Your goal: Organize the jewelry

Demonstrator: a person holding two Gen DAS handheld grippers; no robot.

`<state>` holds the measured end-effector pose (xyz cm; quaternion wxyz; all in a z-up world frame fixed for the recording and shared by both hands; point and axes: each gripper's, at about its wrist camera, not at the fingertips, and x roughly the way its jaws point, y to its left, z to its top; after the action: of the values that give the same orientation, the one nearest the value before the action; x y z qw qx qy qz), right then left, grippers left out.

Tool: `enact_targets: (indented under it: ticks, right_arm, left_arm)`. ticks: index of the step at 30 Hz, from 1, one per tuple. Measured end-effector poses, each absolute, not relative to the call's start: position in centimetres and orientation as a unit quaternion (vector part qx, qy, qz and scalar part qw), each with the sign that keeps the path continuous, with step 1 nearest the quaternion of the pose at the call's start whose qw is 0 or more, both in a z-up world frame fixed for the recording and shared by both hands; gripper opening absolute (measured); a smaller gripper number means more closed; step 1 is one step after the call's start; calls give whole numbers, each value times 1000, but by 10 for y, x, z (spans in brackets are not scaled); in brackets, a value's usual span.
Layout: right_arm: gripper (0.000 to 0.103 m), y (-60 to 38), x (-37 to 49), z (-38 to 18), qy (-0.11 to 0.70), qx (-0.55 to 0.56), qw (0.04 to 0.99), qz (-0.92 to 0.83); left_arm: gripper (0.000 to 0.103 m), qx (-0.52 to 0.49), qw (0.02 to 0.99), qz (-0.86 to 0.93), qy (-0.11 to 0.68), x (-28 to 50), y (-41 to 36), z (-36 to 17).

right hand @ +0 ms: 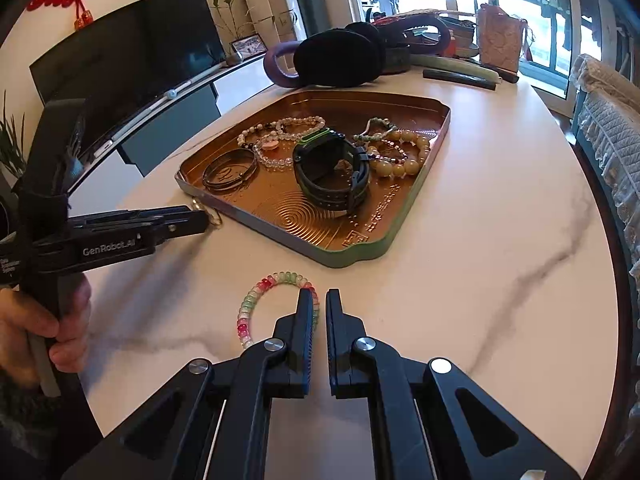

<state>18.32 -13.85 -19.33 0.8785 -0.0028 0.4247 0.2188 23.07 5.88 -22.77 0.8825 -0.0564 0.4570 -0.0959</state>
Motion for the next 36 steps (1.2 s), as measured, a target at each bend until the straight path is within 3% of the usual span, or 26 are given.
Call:
enact_targets:
  ticks: [9, 14, 36]
  right_arm:
    - [8, -136, 181, -195, 429, -3, 877, 217]
    - [8, -138, 180, -196, 430, 1, 876, 218]
    - [9, -140, 185, -194, 429, 19, 877, 218]
  left_arm:
    - [12, -112, 870, -108, 467, 205, 91, -208]
    - [30, -108, 874, -98, 463, 228, 77, -204]
    - [34, -61, 891, -61, 445, 239, 75, -202]
